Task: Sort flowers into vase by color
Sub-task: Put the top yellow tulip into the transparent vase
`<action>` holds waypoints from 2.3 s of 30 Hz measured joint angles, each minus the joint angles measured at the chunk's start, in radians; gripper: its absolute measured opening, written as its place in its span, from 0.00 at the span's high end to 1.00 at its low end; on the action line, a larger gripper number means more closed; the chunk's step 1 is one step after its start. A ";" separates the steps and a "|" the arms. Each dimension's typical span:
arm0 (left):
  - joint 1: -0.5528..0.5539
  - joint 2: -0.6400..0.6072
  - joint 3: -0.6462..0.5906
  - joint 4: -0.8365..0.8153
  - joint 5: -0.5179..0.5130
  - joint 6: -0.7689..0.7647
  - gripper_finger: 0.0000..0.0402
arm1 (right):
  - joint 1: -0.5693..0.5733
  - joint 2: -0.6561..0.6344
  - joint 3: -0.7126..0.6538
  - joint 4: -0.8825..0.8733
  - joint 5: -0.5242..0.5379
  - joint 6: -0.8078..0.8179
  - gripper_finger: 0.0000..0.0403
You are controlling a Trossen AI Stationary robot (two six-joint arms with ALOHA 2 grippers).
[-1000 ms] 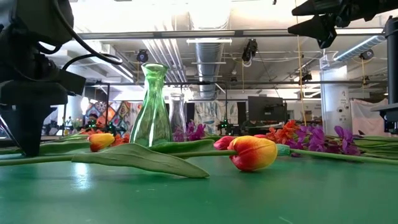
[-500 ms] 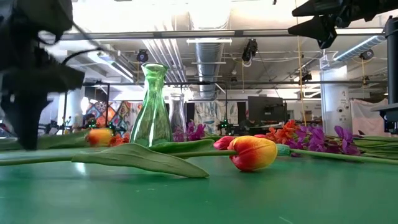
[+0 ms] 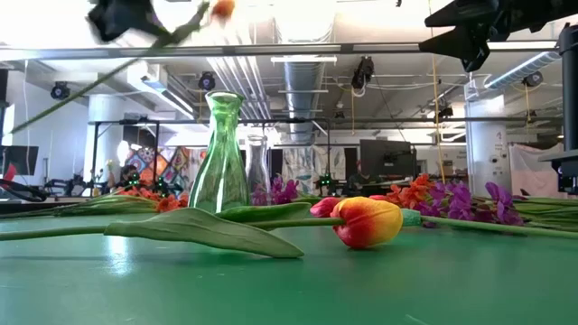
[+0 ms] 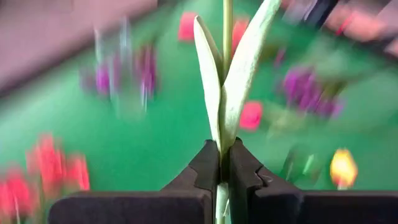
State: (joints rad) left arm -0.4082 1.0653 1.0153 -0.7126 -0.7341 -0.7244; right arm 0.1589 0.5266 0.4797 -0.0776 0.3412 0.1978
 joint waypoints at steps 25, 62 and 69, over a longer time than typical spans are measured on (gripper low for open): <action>0.857 -0.006 -0.330 1.458 0.866 0.758 1.00 | 0.000 0.000 -0.007 0.000 0.092 -0.006 0.40; 0.949 0.235 -0.388 1.372 0.830 0.583 0.73 | 0.000 0.000 -0.007 -0.046 0.132 0.011 0.40; 0.946 0.220 -0.388 1.315 0.830 0.537 0.53 | 0.000 0.000 -0.007 -0.046 0.134 0.005 0.40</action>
State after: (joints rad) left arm 0.5377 1.2854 0.6273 0.6022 0.0963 -0.1875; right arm 0.1585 0.5270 0.4728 -0.1238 0.4753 0.2025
